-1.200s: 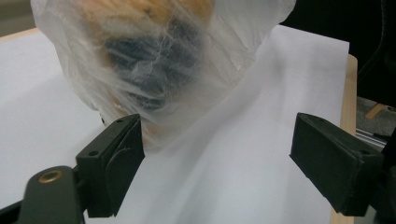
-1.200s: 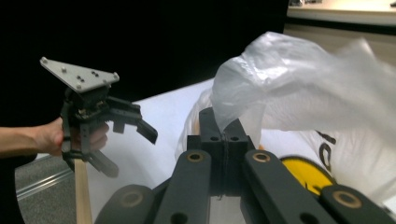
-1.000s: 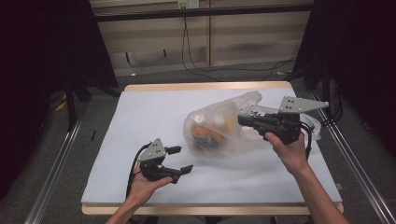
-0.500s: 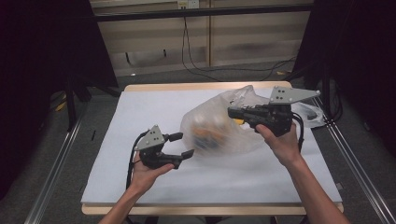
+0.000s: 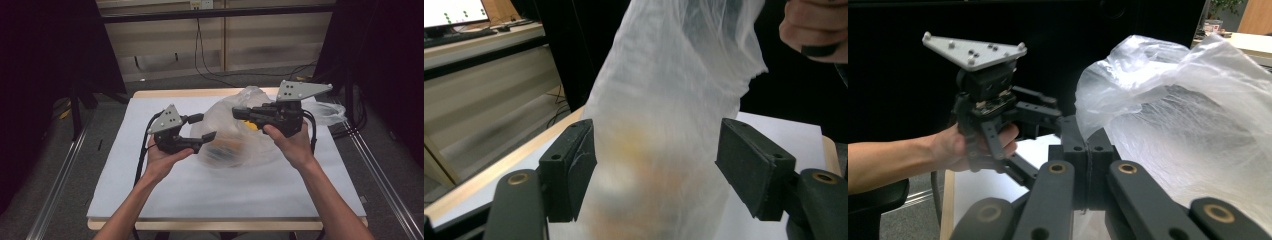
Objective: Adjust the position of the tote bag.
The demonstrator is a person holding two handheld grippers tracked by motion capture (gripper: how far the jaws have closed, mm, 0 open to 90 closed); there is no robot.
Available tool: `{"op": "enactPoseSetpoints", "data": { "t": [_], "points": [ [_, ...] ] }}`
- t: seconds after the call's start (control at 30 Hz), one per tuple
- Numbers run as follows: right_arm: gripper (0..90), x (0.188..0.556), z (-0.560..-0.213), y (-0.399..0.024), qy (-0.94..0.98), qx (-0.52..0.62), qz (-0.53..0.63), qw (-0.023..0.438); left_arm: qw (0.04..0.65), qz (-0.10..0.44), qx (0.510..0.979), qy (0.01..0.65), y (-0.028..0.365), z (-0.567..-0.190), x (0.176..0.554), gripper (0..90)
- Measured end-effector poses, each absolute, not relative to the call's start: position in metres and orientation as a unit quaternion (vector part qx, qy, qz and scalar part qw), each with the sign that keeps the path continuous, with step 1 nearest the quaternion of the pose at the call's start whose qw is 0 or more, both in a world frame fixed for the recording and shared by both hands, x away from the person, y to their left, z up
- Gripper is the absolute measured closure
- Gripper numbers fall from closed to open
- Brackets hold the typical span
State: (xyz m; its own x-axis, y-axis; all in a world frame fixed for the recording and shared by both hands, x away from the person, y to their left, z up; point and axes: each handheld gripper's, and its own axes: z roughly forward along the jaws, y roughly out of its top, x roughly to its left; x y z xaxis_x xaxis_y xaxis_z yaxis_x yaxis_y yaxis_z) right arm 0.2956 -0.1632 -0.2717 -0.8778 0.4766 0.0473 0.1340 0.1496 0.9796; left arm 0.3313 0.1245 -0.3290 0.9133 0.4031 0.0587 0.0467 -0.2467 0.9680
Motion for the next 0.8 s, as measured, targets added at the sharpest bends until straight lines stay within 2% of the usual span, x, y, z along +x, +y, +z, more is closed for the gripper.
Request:
{"op": "enactPoseSetpoints", "data": {
  "t": [0.2, 0.4, 0.5, 0.57, 0.67, 0.73, 0.8],
  "points": [
    [90.0, 0.296, -0.273, -0.156, 0.748, 0.197, 0.62, 0.135, 0.61, 0.153, 0.765, 0.137, 0.116, -0.322, 0.338, 39.3],
    [90.0, 0.296, -0.273, -0.153, 0.751, 0.195, 0.617, 0.133, 0.619, 0.164, 0.758, 0.129, 0.109, -0.311, 0.341, 34.8],
    [90.0, 0.296, -0.272, -0.153, 0.75, 0.195, 0.618, 0.13, 0.608, 0.167, 0.767, 0.12, 0.103, -0.306, 0.344, 36.3],
    [90.0, 0.296, -0.271, -0.153, 0.75, 0.195, 0.618, 0.133, 0.606, 0.158, 0.772, 0.109, 0.101, -0.307, 0.344, 56.7],
    [90.0, 0.295, -0.273, -0.153, 0.75, 0.197, 0.616, 0.136, 0.607, 0.144, 0.773, 0.115, 0.101, -0.313, 0.344, 82.2],
    [88.4, 0.295, -0.277, -0.156, 0.75, 0.202, 0.615, 0.137, 0.608, 0.135, 0.774, 0.118, 0.104, -0.318, 0.345, 90.0],
    [80.6, 0.296, -0.281, -0.16, 0.747, 0.205, 0.617, 0.135, 0.606, 0.128, 0.775, 0.126, 0.106, -0.322, 0.346, 90.0]
  ]
}}
